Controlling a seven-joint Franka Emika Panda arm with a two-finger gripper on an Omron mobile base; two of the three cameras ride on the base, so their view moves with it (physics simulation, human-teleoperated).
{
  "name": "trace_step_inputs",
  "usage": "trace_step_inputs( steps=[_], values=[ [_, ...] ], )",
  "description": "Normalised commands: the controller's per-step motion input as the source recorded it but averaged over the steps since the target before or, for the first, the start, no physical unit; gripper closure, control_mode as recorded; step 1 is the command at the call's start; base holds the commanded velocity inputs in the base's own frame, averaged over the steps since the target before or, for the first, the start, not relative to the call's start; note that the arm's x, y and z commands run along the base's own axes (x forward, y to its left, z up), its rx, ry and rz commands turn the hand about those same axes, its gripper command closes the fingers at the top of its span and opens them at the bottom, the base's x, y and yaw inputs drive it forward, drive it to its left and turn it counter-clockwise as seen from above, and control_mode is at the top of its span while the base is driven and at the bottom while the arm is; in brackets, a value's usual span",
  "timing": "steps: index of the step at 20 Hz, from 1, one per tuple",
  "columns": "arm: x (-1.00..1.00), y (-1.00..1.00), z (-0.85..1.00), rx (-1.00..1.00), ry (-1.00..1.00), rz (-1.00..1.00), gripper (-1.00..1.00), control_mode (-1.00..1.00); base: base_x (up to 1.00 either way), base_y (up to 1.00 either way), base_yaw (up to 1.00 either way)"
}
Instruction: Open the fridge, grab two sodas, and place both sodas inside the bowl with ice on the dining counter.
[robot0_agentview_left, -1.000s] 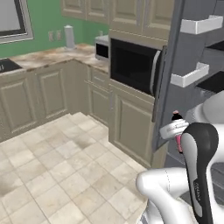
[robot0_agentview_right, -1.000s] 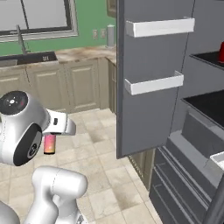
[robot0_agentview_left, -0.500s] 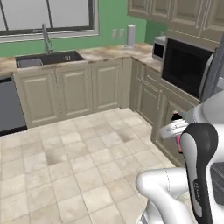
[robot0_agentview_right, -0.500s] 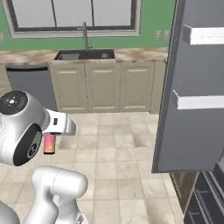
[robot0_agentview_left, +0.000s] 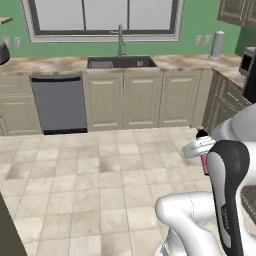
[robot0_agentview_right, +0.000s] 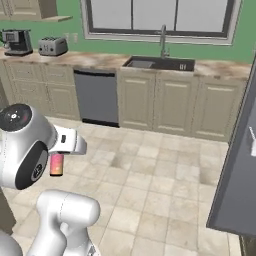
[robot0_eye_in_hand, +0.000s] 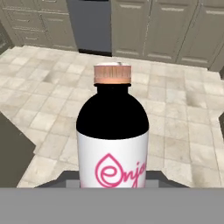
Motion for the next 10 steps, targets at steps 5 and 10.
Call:
trace_step_inputs(
  steps=[5,10],
  values=[
    [0.0,0.0,0.0,0.0,0.0,0.0,1.0,1.0,-0.07,0.16,0.52],
    [0.0,0.0,0.0,0.0,0.0,0.0,1.0,1.0,0.33,0.14,0.38]
  ],
)
